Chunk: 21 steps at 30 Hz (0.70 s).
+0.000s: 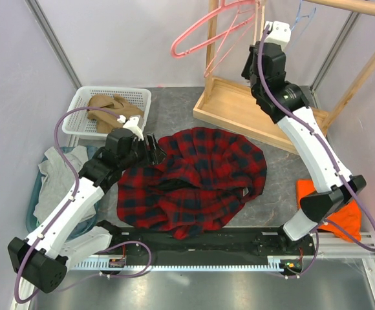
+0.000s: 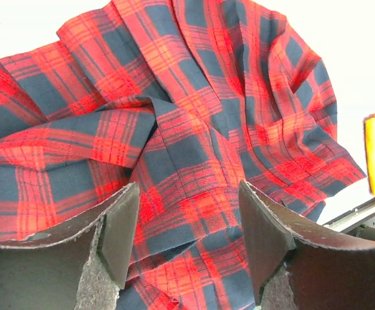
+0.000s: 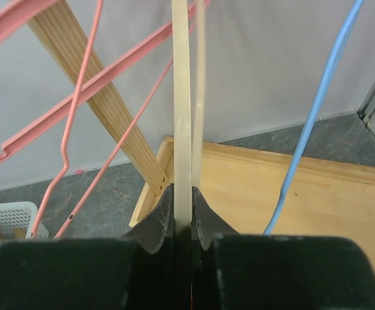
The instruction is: Place the skirt on the hanger
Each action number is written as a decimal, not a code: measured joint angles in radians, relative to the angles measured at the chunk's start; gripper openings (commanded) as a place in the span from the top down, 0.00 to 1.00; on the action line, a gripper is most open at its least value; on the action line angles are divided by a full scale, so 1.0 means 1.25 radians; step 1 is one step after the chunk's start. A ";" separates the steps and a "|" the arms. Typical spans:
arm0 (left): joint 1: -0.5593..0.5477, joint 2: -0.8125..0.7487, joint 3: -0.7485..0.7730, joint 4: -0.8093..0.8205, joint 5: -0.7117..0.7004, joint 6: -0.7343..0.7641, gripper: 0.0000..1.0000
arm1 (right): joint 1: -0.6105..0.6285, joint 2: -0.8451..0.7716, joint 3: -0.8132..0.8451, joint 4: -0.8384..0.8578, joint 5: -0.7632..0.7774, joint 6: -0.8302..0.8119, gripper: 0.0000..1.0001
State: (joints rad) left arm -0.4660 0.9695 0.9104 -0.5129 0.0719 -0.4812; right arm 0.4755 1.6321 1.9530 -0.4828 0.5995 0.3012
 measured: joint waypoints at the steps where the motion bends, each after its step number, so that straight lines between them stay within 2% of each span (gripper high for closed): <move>1: 0.000 0.002 0.000 0.001 0.002 0.000 0.30 | 0.000 -0.009 0.000 0.001 -0.004 -0.006 1.00; 5: 0.000 0.007 0.000 0.009 0.009 0.000 0.29 | 0.000 -0.060 0.000 -0.009 -0.051 -0.024 1.00; 8: 0.000 0.010 0.000 0.015 0.010 0.000 0.18 | 0.002 -0.103 -0.016 -0.032 -0.081 -0.031 1.00; 10: 0.000 0.013 0.000 0.019 0.011 0.000 0.06 | 0.001 -0.140 -0.045 -0.049 -0.103 -0.036 1.00; 12: 0.000 0.014 0.000 0.021 0.013 0.002 0.01 | 0.001 -0.178 -0.072 -0.063 -0.132 -0.042 1.00; 21: 0.000 0.014 0.019 0.063 0.039 0.015 0.01 | 0.001 -0.425 -0.152 -0.222 -0.273 -0.074 1.00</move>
State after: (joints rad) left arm -0.4660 0.9871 0.9344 -0.4335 0.1204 -0.4625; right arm 0.4770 1.1011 1.7626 -0.7601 0.2581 0.2081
